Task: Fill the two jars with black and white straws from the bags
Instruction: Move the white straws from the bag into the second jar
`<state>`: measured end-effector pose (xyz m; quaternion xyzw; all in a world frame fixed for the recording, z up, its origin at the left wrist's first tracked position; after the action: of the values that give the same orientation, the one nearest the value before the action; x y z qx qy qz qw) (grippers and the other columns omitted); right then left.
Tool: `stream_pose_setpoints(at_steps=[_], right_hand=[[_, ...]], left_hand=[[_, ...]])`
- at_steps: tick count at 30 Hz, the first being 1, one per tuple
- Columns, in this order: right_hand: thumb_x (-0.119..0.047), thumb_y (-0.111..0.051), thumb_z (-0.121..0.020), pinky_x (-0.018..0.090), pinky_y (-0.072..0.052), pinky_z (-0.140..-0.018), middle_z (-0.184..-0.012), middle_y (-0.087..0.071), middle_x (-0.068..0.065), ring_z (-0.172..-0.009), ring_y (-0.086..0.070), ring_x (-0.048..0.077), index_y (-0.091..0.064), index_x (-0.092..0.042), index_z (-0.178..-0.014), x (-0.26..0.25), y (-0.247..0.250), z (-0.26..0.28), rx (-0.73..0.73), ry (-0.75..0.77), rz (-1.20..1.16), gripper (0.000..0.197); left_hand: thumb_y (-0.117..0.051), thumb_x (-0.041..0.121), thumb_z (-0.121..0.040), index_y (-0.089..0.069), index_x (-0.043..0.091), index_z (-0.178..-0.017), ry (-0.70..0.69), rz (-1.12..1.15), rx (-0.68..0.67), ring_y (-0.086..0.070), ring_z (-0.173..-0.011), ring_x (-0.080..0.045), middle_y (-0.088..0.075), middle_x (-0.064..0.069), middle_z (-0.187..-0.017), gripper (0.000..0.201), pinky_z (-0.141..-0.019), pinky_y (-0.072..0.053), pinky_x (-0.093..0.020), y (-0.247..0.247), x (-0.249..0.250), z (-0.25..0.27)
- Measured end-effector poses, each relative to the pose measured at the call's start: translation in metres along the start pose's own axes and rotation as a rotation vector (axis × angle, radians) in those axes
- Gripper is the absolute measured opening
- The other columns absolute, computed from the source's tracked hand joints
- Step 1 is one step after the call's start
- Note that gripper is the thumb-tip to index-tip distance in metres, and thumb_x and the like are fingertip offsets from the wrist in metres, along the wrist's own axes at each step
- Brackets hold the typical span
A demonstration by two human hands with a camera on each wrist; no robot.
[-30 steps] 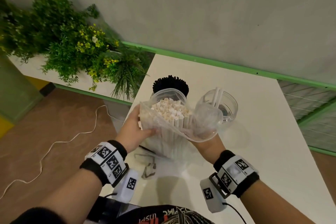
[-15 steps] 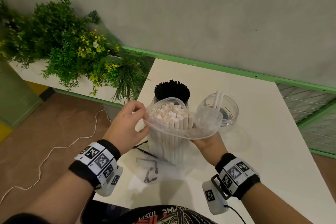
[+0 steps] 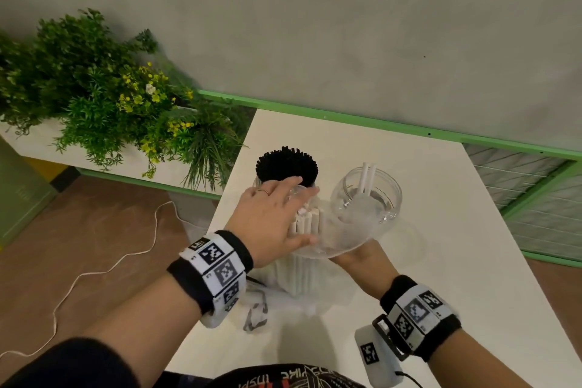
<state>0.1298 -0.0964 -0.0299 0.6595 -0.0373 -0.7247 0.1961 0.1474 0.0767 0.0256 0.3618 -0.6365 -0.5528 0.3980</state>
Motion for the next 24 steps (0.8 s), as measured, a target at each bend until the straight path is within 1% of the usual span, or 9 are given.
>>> stream_pose_setpoints(at_steps=[3,5,7,9,12,15,18,21,24], right_hand=[[-0.017,-0.079,-0.07,0.033,-0.042,-0.102,-0.131,-0.043,-0.007,-0.118,-0.045,0.005,-0.03,-0.025,-0.144,0.001,0.038,0.01,0.199,-0.036,0.033,0.09],[-0.011,-0.071,-0.074,0.023,-0.034,-0.098,-0.132,-0.025,-0.009,-0.121,-0.033,0.005,-0.006,-0.028,-0.15,-0.018,0.059,0.019,0.365,-0.005,0.029,0.101],[-0.014,-0.058,-0.071,0.02,-0.033,-0.099,-0.136,-0.024,-0.005,-0.126,-0.032,0.011,-0.007,-0.033,-0.149,-0.057,0.068,0.035,0.516,0.208,0.027,0.095],[-0.019,-0.054,-0.07,0.031,-0.028,-0.109,-0.138,-0.03,0.0,-0.132,-0.03,0.017,-0.033,-0.031,-0.142,-0.091,0.065,0.045,0.6,0.447,0.253,0.076],[-0.029,-0.058,-0.078,0.048,-0.019,-0.111,-0.131,-0.049,-0.001,-0.134,-0.033,0.026,-0.069,-0.031,-0.092,-0.111,0.03,0.041,0.452,0.65,0.883,0.018],[-0.03,-0.068,-0.076,0.058,-0.014,-0.11,-0.124,-0.059,0.0,-0.129,-0.044,0.031,-0.072,-0.03,-0.07,-0.088,0.008,0.024,0.217,0.525,1.217,0.007],[-0.034,-0.07,-0.077,0.059,-0.013,-0.112,-0.12,-0.061,-0.001,-0.119,-0.052,0.028,-0.071,-0.026,-0.102,-0.076,0.013,0.016,0.161,0.369,1.28,0.027],[-0.043,-0.066,-0.081,0.051,-0.006,-0.116,-0.142,-0.042,-0.005,-0.132,-0.04,0.021,-0.037,-0.023,-0.142,-0.063,0.015,0.012,0.054,0.218,1.244,0.07],[-0.052,-0.074,-0.072,0.042,-0.017,-0.113,-0.147,-0.031,-0.008,-0.131,-0.04,0.013,-0.022,-0.025,-0.148,-0.049,0.011,0.007,0.025,0.142,0.969,0.096]], left_hand=[[-0.034,0.075,-0.08,-0.013,0.041,-0.145,0.016,-0.035,0.038,-0.036,-0.129,-0.021,-0.026,0.006,-0.149,0.076,-0.099,-0.037,-0.044,-0.005,0.0,-0.004],[-0.04,0.073,-0.08,-0.017,0.04,-0.145,0.01,-0.029,0.07,-0.04,-0.124,-0.021,-0.032,0.006,-0.144,0.076,-0.094,-0.039,-0.044,-0.006,0.0,-0.006],[-0.042,0.072,-0.078,-0.022,0.039,-0.144,0.012,-0.029,0.1,-0.044,-0.12,-0.022,-0.038,0.005,-0.138,0.077,-0.091,-0.04,-0.044,-0.006,0.0,-0.007],[-0.045,0.071,-0.078,-0.023,0.037,-0.145,0.017,-0.042,0.097,-0.044,-0.121,-0.023,-0.039,0.005,-0.137,0.078,-0.095,-0.037,-0.044,-0.008,0.0,-0.008],[-0.048,0.07,-0.076,-0.027,0.033,-0.145,0.006,-0.062,0.11,-0.043,-0.125,-0.024,-0.043,0.002,-0.137,0.081,-0.105,-0.032,-0.044,-0.01,0.003,-0.008],[-0.053,0.068,-0.074,-0.033,0.031,-0.144,0.007,-0.04,0.141,-0.045,-0.122,-0.026,-0.047,0.0,-0.132,0.082,-0.105,-0.031,-0.044,-0.009,0.004,-0.005],[-0.059,0.068,-0.072,-0.034,0.033,-0.142,0.042,-0.019,0.154,-0.048,-0.116,-0.026,-0.049,0.0,-0.128,0.083,-0.096,-0.036,-0.042,-0.006,0.003,-0.002],[-0.063,0.07,-0.065,-0.033,0.036,-0.141,0.067,0.01,0.137,-0.05,-0.109,-0.024,-0.051,0.002,-0.122,0.088,-0.089,-0.038,-0.041,-0.004,0.001,0.0],[-0.06,0.076,-0.062,-0.029,0.039,-0.142,0.082,0.021,0.061,-0.049,-0.109,-0.022,-0.05,0.006,-0.12,0.093,-0.09,-0.037,-0.039,-0.004,-0.001,0.0]])
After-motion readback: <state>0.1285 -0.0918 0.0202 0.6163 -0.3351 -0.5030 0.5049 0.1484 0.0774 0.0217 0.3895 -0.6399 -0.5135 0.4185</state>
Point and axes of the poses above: each hand's wrist, its own z-axis away from the middle knuckle, its own y-axis out of the back of the hand, x = y × z, the point moved 6 cm from there along -z, towards the middle knuckle
